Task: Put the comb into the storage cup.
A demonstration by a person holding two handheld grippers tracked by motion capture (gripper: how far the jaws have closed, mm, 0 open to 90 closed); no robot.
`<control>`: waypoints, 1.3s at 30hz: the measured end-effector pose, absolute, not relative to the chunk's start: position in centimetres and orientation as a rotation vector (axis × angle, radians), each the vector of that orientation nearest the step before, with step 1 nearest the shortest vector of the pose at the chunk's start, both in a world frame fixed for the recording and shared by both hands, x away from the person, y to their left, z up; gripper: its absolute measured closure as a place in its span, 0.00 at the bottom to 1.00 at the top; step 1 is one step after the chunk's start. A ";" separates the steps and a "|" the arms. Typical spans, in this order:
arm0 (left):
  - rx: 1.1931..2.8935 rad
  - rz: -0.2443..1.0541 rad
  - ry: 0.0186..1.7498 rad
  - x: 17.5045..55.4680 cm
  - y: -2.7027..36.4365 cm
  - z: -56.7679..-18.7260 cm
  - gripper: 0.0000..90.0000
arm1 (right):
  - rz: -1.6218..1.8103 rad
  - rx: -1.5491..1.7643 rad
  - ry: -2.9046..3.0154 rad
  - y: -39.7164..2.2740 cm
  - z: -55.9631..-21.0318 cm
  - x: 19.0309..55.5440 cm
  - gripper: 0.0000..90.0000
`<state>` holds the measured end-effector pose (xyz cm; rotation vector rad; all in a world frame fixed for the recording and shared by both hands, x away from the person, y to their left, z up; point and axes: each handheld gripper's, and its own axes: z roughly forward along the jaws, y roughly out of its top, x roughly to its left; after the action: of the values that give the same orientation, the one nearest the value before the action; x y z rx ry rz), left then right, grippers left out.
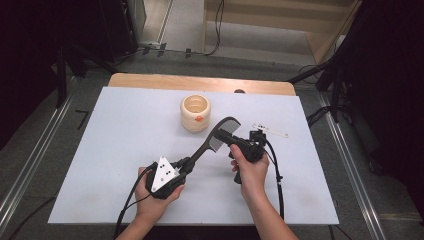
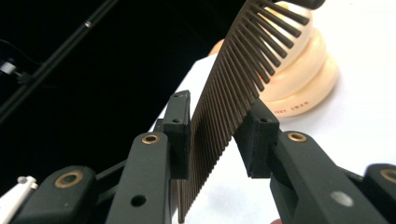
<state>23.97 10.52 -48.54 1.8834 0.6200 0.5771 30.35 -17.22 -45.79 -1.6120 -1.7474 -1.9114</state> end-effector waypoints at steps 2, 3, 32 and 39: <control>1.881 0.581 0.613 23.9 10.5 -48.6 0.81 | -1.920 -1.602 -1.728 -17.1 -45.8 30.4 0.73; 1.881 0.577 0.608 23.9 10.4 -48.6 0.81 | -1.920 -1.604 -1.727 -17.1 -45.8 30.4 0.74; 1.765 0.449 0.756 25.7 14.2 -48.1 0.11 | -2.136 -1.438 -1.921 -17.3 -44.0 29.1 0.92; 1.740 0.451 0.797 25.9 16.7 -48.1 0.00 | -2.190 -1.411 -2.022 -17.2 -43.7 29.0 0.92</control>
<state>25.89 16.68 -48.06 1.7397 0.7966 0.4506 29.01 -17.20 -43.71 -1.4111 -2.0220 -2.1904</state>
